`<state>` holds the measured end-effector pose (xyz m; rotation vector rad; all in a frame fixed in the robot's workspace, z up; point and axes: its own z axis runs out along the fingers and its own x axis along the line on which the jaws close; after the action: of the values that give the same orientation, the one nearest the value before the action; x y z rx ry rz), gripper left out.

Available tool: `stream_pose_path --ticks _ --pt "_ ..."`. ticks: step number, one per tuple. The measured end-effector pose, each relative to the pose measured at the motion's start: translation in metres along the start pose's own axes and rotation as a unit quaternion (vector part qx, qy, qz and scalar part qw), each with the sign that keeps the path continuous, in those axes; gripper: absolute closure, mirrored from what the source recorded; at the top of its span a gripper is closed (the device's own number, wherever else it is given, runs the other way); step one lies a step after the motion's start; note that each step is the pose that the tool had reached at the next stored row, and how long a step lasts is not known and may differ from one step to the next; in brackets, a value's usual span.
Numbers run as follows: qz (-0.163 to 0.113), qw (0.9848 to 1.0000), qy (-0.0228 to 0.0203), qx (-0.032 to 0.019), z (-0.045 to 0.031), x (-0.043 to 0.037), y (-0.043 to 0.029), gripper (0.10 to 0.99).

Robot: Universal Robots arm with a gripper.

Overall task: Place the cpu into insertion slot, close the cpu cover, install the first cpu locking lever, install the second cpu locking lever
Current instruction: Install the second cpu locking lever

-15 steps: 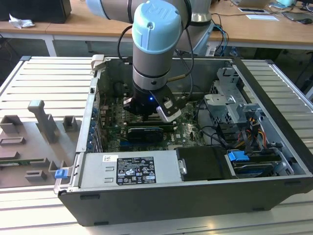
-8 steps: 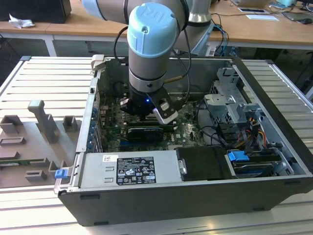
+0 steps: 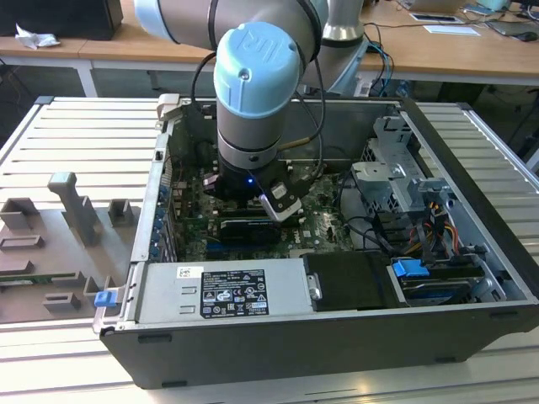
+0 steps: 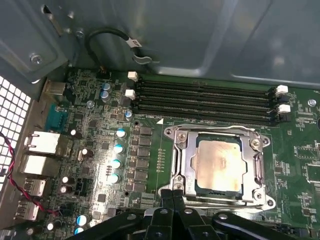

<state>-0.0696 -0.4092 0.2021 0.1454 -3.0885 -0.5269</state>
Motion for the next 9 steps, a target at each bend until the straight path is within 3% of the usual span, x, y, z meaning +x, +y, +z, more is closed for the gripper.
stream_pose_path --ticks 3,9 --pt "-0.003 1.0 0.0004 -0.0069 0.004 0.0021 -0.0014 0.98" --pt "-0.005 0.9999 0.0008 -0.0101 0.0083 0.0024 -0.0027 0.98"
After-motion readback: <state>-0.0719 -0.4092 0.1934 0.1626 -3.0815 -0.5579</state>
